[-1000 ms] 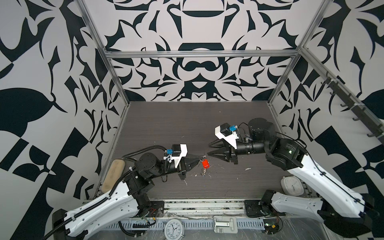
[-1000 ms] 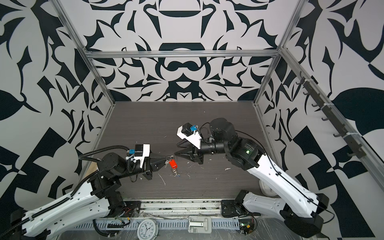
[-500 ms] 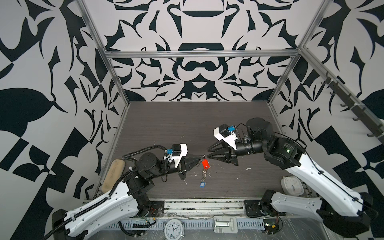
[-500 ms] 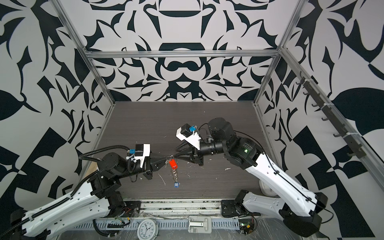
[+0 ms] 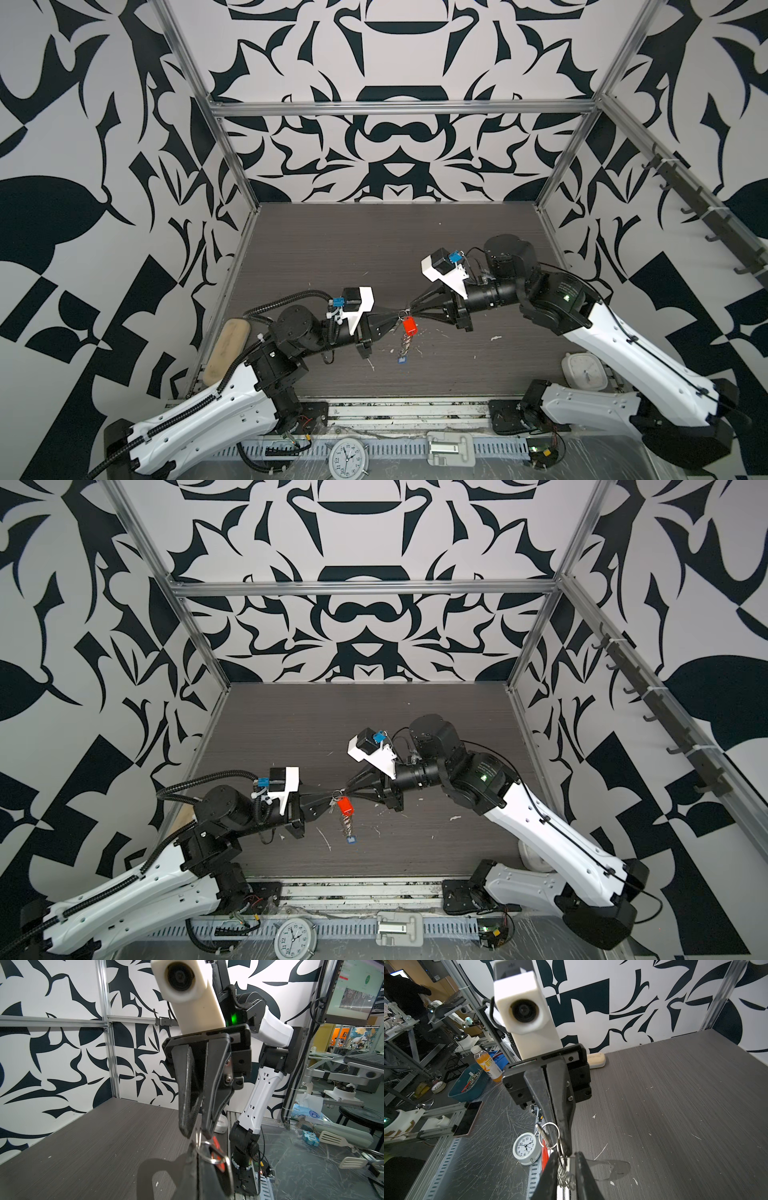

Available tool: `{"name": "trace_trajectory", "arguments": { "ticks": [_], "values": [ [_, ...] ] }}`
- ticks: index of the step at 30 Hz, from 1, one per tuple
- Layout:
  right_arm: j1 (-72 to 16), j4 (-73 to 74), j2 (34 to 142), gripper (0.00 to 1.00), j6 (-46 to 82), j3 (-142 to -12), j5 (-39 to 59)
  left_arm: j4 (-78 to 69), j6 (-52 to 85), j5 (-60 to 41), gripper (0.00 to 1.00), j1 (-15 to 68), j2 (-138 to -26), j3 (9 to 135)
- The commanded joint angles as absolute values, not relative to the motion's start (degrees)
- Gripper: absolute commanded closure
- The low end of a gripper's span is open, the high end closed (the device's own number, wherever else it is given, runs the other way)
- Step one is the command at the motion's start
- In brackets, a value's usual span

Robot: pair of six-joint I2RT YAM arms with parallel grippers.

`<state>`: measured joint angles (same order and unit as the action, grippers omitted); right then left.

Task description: Remove the keys from the keyring

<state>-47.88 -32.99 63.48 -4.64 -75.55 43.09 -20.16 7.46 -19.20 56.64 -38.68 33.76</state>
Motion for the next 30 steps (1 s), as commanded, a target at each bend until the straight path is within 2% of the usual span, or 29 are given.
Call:
{"name": "trace_trajectory", "arguments": {
  "ticks": [1, 3, 8, 13, 17, 21, 25, 30],
  "values": [
    [-48.3, -31.2, 63.6, 0.85, -4.6, -75.5, 44.5, -23.1, 7.5, -19.2, 1.00, 56.7, -38.2, 35.0],
    [-48.4, -31.2, 63.8, 0.88, -4.6, -75.4, 44.5, -23.1, 7.5, -19.0, 1.00, 56.7, -38.1, 35.0],
    [-49.1, -31.0, 64.3, 0.88, -4.4, -75.5, 45.3, -23.1, 7.4, -18.0, 1.00, 56.7, -37.8, 34.7],
    [-49.6, -30.8, 64.5, 1.00, -4.5, -75.6, 45.5, -22.9, 7.4, -17.7, 1.00, 56.7, -37.9, 34.7],
    [-50.2, -29.8, 64.4, 1.00, -3.8, -75.5, 45.3, -22.8, 7.5, -17.6, 1.00, 56.7, -38.1, 34.9],
    [-50.7, -27.4, 62.9, 1.00, -2.1, -74.5, 40.1, -21.8, 8.9, -13.8, 1.00, 56.7, -37.9, 34.8],
    [-50.8, -28.5, 62.1, 1.00, -1.6, -75.3, 34.7, -19.6, 10.2, -10.2, 0.80, 56.7, -36.7, 34.6],
    [-51.0, -31.5, 62.2, 1.00, -1.3, -76.0, 27.7, -12.9, 11.7, -5.1, 0.69, 56.7, -35.0, 35.7]
  ]
}}
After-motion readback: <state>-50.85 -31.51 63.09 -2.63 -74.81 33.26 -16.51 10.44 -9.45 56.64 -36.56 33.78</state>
